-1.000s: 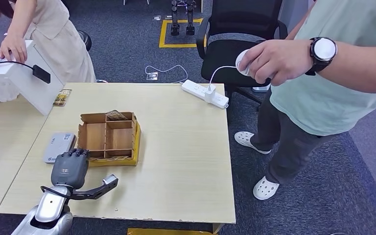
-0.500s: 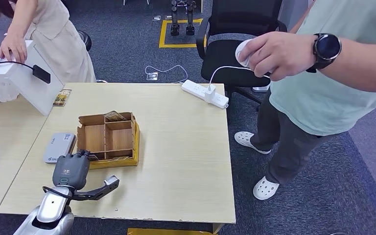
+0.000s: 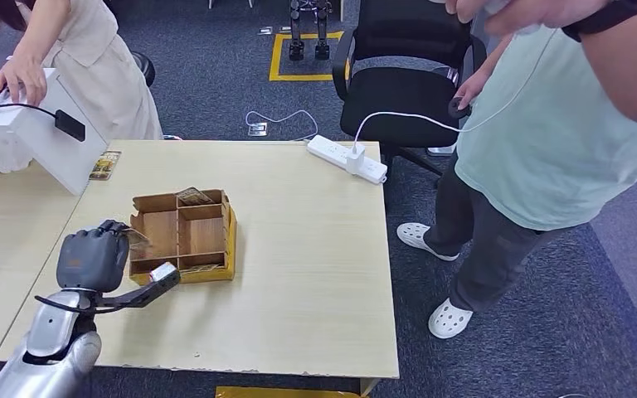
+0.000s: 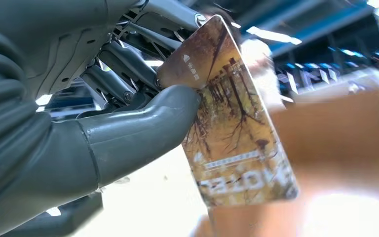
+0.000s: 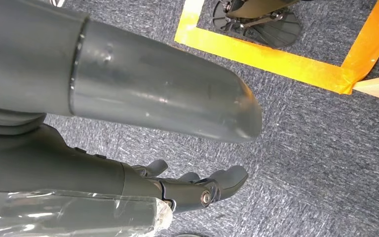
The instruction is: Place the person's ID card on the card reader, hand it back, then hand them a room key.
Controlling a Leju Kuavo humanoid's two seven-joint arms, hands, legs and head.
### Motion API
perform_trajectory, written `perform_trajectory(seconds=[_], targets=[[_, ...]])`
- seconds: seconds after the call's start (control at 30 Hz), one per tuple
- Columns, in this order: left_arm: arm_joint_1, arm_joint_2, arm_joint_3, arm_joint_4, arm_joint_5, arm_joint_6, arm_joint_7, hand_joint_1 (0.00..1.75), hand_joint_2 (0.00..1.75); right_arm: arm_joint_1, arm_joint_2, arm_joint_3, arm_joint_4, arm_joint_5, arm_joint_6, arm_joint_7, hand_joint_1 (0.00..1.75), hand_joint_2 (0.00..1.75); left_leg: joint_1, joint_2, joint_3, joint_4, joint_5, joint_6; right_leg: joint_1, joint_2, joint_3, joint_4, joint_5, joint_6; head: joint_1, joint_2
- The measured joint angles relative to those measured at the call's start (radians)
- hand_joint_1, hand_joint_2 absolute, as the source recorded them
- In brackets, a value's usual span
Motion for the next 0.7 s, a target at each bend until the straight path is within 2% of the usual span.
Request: perform_trajectory(seconds=[0.17,0.27,0.5,0.7], targets=[[-0.035,0.041,0.038,-0.042,0.022,-0.004,-0.017,1.75,1.75,0.001,0.0,-0.002,0.0,-0.002,0.001,-0.001,0.0,0.0,0.0,0.0,0.0,0.0,0.0,0.0,0.0,0.0,0.0,0.0,0.0,0.0,0.0,0.0],[-0.054,0.05,0.045,-0.051,0.023,0.012,-0.023,1.71,1.75,0.001,0.002,-0.002,0.0,0.002,0.002,0.0,0.0,0.0,0.0,0.0,0.0,0.0,0.0,0.0,0.0,0.0,0.0,0.0,0.0,0.0,0.0,0.0],[-0.158,0.028,0.088,0.015,-0.078,0.256,0.032,1.75,1.75,-0.005,0.009,-0.002,-0.002,0.031,0.001,0.008,0.0,0.0,0.0,-0.001,0.0,0.0,0.001,0.0,0.0,-0.001,0.0,0.0,0.0,0.0,0.0,0.0],[-0.315,0.001,0.123,0.195,-0.05,0.332,0.001,1.75,1.75,-0.019,0.011,-0.002,-0.006,0.047,0.001,0.012,0.0,0.0,0.001,-0.003,0.0,0.0,0.003,-0.001,0.001,-0.002,0.0,0.0,0.001,-0.002,0.001,0.0]])
